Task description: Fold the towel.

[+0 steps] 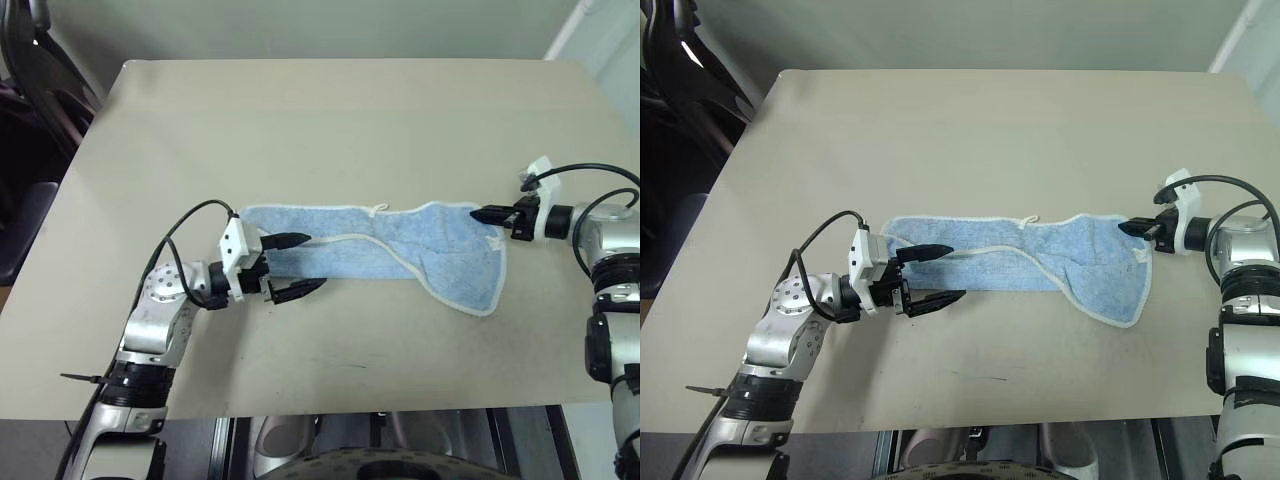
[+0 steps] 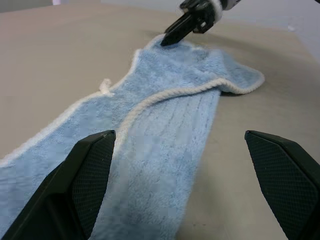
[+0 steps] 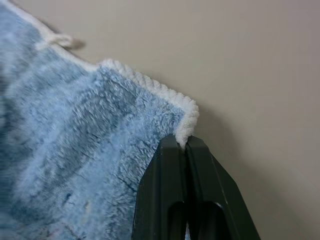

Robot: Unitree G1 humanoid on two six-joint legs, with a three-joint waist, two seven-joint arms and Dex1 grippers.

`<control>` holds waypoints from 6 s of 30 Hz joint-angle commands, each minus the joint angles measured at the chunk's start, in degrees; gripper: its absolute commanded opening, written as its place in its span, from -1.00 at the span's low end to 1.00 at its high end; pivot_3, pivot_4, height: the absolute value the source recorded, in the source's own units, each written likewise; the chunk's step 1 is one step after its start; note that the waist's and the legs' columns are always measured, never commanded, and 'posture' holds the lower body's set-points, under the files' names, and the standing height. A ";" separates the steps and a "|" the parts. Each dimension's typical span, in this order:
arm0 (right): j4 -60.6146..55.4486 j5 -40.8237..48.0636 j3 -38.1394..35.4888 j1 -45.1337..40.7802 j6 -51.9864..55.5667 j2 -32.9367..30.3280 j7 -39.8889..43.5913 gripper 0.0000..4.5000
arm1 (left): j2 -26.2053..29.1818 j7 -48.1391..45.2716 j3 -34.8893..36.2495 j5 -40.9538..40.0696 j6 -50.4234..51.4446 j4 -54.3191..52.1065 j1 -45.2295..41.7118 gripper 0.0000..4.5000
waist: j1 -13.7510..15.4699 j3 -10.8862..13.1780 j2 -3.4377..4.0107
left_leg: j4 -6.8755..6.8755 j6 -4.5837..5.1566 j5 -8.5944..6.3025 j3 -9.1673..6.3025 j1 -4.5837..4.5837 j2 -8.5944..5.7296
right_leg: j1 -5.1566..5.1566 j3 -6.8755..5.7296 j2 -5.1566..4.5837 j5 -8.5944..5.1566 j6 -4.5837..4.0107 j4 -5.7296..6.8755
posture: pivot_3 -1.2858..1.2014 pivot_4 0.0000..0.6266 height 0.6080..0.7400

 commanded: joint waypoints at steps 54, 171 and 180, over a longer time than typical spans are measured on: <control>-59.84 36.15 -16.93 -8.06 32.22 -20.90 -5.85 -0.98 | 1.99 -12.40 8.05 6.74 12.79 59.33 -34.62 1.00 | 0.31 0.03 -0.05 | 0.15 -0.56 0.54 0.02 -0.58 0.02 | -0.43 -0.08 0.01 -0.24 0.69 -0.08 | 0.03 -0.52 0.89; -60.29 44.91 -15.36 -19.47 31.51 -22.31 -11.81 -1.00 | -5.29 -23.57 10.49 10.02 12.30 67.26 -39.93 0.16 | 1.19 0.01 -0.02 | 1.03 0.16 0.58 0.20 -1.11 -0.27 | -0.54 -0.08 -0.35 -0.02 1.29 -0.02 | 0.03 -0.52 0.89; -60.98 44.93 -15.94 -18.54 31.26 -21.84 -11.81 -1.00 | -5.44 -23.79 6.83 12.68 8.38 64.41 -36.12 0.96 | 1.17 0.00 0.00 | 1.05 0.16 0.58 0.20 -1.09 -0.28 | -0.53 -0.06 -0.35 -0.01 1.28 -0.02 | 0.03 -0.52 0.89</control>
